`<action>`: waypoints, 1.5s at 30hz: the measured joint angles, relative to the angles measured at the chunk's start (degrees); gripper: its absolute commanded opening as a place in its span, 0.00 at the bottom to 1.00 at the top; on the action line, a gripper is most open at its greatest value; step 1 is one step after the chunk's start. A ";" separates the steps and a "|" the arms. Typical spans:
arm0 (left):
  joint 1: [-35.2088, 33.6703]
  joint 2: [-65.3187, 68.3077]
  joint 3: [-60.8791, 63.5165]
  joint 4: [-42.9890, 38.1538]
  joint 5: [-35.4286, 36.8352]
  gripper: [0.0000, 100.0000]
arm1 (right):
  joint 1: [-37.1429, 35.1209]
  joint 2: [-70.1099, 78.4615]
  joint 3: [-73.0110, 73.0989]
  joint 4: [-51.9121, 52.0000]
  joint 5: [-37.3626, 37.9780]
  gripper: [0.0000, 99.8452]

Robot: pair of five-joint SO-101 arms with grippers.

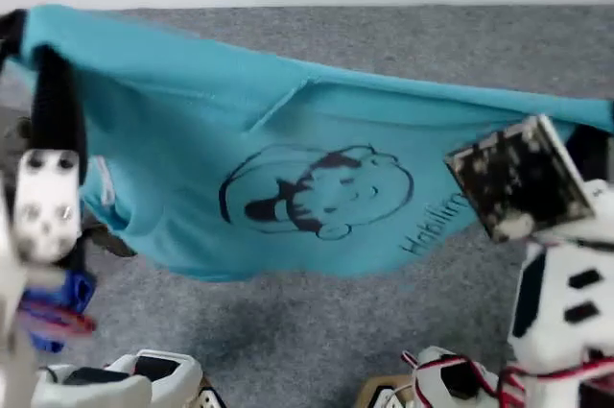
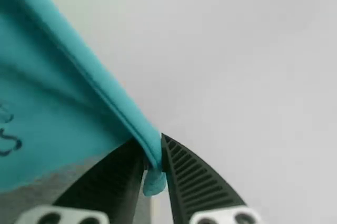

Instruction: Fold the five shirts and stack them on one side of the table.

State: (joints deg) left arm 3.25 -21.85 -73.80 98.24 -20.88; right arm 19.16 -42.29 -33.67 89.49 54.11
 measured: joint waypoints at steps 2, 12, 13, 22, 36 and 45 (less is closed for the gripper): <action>0.00 -0.26 -2.11 0.97 -0.35 0.01 | 1.85 -0.88 0.00 -2.11 0.70 0.01; -7.12 -3.69 -3.16 1.14 -0.53 0.01 | 2.90 -1.49 -0.09 -5.98 2.20 0.01; -7.30 -4.13 -3.08 1.14 -0.53 0.01 | 2.90 -1.58 -0.09 -5.98 2.46 0.01; -7.38 -14.51 12.22 1.14 -0.53 0.01 | 2.90 -3.87 -0.09 -5.98 6.51 0.01; -7.38 -32.53 42.90 1.14 -0.70 0.01 | 2.99 -3.87 -0.09 -5.98 9.14 0.01; -7.91 -33.14 40.79 -1.32 -0.70 0.01 | 2.99 -6.33 -0.09 -5.98 10.90 0.01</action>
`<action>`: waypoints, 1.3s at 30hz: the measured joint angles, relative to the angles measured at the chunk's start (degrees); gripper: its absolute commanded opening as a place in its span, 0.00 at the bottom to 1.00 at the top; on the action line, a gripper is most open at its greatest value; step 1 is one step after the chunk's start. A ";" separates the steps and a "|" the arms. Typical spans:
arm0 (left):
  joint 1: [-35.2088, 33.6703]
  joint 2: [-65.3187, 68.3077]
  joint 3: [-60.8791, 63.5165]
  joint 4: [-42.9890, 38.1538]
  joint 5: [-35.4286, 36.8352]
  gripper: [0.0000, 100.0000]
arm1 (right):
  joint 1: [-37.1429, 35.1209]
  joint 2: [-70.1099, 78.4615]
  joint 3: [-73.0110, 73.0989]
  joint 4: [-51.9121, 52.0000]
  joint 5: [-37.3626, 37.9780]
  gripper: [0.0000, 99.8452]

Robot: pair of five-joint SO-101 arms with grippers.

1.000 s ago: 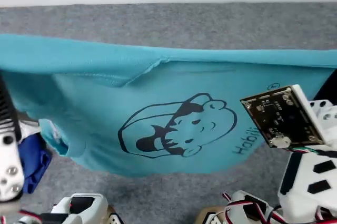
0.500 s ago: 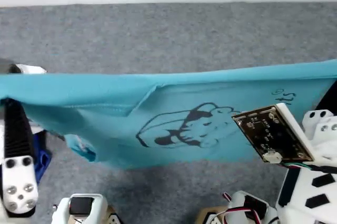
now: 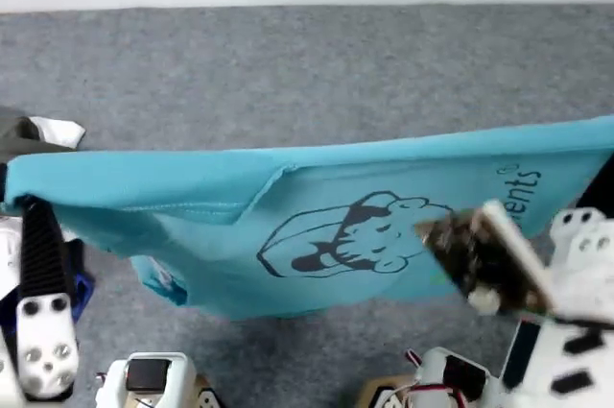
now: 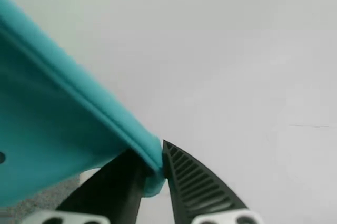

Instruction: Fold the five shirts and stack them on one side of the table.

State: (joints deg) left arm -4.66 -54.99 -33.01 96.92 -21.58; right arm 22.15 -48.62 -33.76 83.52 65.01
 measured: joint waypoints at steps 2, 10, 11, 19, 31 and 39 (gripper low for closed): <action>0.00 -0.09 -1.49 -0.53 0.00 0.01 | 0.18 -1.32 0.00 -0.18 0.00 0.01; -5.54 -0.09 -3.16 -4.22 0.00 0.01 | 0.35 -2.55 -1.23 -2.20 -0.09 0.01; -5.71 -0.09 -3.16 -4.22 0.00 0.01 | 0.35 -2.55 -1.23 -2.20 -0.09 0.01; -5.71 -0.09 8.18 -4.22 0.00 0.01 | 0.26 -0.53 6.59 -2.20 0.18 0.01; 1.49 0.62 54.68 -26.73 0.00 0.01 | -8.62 5.63 40.62 -13.19 1.49 0.01; 4.40 5.71 74.81 -50.46 -2.02 0.01 | -10.37 5.71 63.56 -35.16 1.58 0.01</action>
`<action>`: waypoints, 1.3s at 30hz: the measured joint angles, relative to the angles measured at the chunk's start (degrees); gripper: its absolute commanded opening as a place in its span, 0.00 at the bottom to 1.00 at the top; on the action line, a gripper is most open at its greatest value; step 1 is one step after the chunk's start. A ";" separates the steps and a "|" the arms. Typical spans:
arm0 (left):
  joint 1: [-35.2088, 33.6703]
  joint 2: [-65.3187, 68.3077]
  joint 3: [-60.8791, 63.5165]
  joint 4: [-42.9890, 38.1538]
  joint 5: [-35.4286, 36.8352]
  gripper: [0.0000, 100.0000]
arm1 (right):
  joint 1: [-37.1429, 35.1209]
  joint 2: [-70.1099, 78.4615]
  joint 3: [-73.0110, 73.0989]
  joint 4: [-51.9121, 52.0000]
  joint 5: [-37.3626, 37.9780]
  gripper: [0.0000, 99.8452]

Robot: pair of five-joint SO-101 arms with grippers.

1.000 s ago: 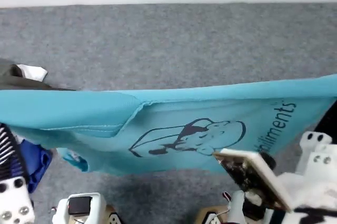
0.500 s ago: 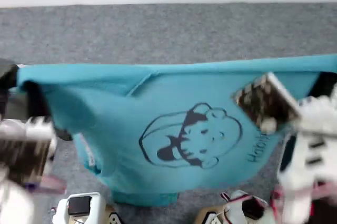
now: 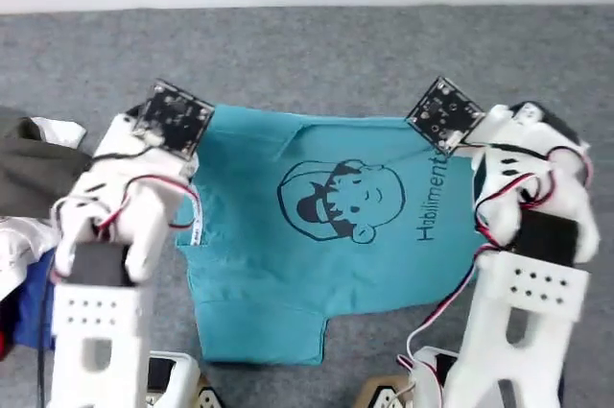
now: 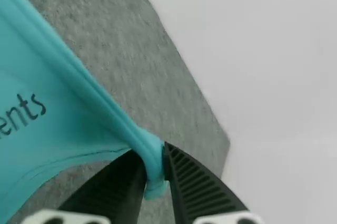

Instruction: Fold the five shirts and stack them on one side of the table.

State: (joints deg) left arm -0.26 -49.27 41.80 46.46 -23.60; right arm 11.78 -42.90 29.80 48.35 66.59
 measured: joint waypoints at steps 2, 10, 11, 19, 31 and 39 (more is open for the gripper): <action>0.00 3.78 0.26 -3.87 -0.35 0.01 | -0.35 0.00 3.69 -4.84 0.00 0.01; 0.00 20.75 -2.20 -15.56 -0.53 0.01 | -2.81 8.88 7.30 -21.01 0.00 0.01; 0.00 23.03 -3.96 -15.74 -0.53 0.01 | -2.81 11.08 6.86 -22.68 0.00 0.01; 0.00 43.96 -24.18 -16.09 -0.53 0.01 | -3.69 32.26 -8.09 -32.26 0.00 0.01; -0.26 64.70 -50.20 -16.09 -0.53 0.01 | -6.95 58.73 -37.36 -34.37 0.00 0.01; -0.26 65.49 -50.81 -10.73 -3.16 0.01 | -8.26 61.36 -39.82 -31.03 0.00 0.01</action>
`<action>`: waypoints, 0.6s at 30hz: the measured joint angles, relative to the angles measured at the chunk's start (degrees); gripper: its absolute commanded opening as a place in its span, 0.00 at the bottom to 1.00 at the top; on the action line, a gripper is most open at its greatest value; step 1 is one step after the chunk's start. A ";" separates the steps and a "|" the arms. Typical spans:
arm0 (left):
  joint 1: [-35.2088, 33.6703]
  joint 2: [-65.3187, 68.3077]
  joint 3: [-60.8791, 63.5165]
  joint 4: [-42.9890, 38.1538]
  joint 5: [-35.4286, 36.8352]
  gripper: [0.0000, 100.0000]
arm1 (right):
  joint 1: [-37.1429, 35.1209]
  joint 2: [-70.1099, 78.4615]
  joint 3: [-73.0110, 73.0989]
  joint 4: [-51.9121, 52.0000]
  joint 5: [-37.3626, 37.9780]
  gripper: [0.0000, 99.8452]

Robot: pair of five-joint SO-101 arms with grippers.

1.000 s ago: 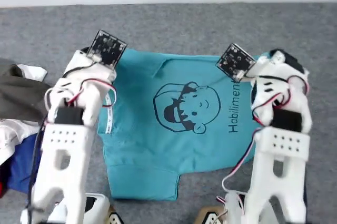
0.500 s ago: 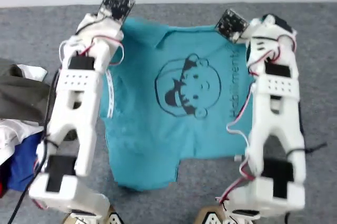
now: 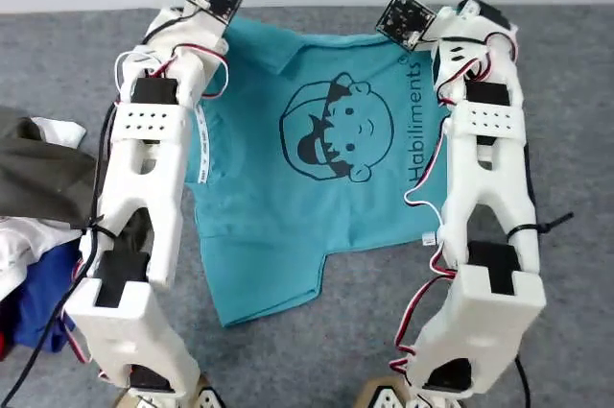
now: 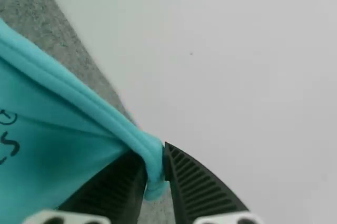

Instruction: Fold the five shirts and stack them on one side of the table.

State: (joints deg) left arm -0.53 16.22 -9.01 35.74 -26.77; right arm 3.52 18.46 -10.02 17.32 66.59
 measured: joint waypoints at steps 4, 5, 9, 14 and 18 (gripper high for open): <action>0.00 0.00 0.00 6.24 -1.05 0.01 | -0.70 0.00 -0.09 5.10 0.00 0.01; 0.00 0.00 0.00 8.00 -1.05 0.01 | -0.70 0.00 -0.09 6.59 0.00 0.01; 0.00 0.00 0.00 15.91 -3.87 0.01 | -0.79 0.00 -0.09 15.12 0.00 0.01; 0.00 0.00 0.00 26.99 -7.30 0.01 | -0.88 -2.99 -0.09 26.90 -1.14 0.01; 1.23 0.00 -1.67 36.75 -10.99 0.01 | -0.88 -5.45 -0.09 35.52 -1.49 0.01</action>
State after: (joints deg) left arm 0.70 16.22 -10.68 72.48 -37.76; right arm 2.64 13.01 -10.11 52.84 65.10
